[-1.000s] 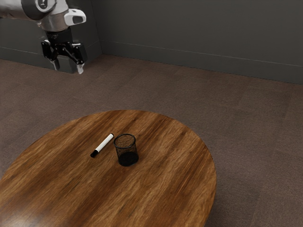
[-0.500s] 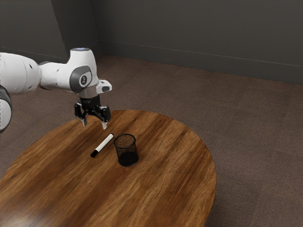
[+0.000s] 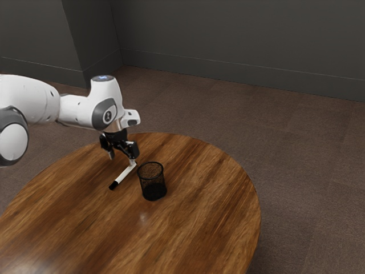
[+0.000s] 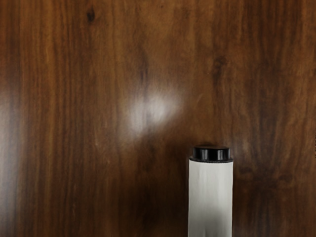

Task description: Put the marker into the pen holder.

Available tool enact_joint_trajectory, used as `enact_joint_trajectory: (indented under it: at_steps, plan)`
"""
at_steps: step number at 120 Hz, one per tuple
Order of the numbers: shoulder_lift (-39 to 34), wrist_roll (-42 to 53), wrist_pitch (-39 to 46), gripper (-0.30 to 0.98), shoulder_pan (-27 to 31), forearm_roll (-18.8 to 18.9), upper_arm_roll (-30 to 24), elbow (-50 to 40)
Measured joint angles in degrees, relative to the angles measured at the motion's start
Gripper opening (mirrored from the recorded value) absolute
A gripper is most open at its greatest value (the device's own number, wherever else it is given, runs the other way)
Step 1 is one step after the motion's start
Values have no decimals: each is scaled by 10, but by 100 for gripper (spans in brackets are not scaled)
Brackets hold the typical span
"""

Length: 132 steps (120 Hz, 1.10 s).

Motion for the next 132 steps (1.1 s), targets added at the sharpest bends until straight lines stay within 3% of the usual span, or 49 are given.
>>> enact_joint_trajectory:
  at_steps: [54, 88, 132]
  plan:
    - [15, 38, 27, 65, -1, -21, -1, -5]
    - [15, 32, 30, 40, -4, -23, 0, -5]
    - [15, 21, 31, 20, -5, -23, 0, -5]
